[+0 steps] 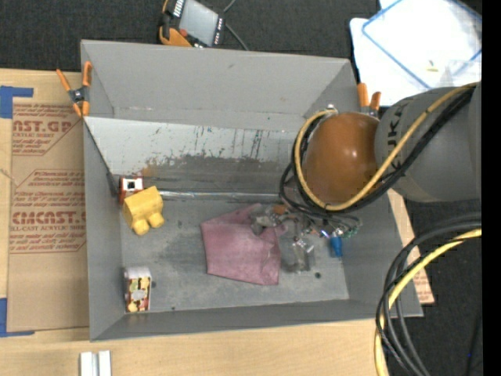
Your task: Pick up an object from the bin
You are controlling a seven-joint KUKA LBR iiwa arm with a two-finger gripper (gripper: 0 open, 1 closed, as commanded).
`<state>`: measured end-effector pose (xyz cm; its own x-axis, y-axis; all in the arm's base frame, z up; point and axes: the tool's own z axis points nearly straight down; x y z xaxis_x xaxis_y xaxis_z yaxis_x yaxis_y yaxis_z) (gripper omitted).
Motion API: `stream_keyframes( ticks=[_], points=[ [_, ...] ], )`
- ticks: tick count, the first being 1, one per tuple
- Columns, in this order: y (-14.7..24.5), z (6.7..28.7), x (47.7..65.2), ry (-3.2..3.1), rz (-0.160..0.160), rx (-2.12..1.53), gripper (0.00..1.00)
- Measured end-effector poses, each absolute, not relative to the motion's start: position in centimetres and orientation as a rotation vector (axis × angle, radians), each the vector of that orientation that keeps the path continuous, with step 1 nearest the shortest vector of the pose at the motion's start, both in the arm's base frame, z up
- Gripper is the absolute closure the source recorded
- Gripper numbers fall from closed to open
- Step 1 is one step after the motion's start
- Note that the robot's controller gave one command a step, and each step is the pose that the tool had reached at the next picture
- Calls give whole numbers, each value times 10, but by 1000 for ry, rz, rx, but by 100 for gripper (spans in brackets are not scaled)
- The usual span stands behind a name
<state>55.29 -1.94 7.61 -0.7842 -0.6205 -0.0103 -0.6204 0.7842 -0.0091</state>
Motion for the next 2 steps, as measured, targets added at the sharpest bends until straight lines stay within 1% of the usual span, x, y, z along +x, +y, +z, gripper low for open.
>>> stream_keyframes(
  ticks=[1, 2],
  points=[
    [-18, 71, 538, 2870, -9, -1238, 100],
    [-18, 71, 538, 2870, -8, -1238, 100]
  ],
)
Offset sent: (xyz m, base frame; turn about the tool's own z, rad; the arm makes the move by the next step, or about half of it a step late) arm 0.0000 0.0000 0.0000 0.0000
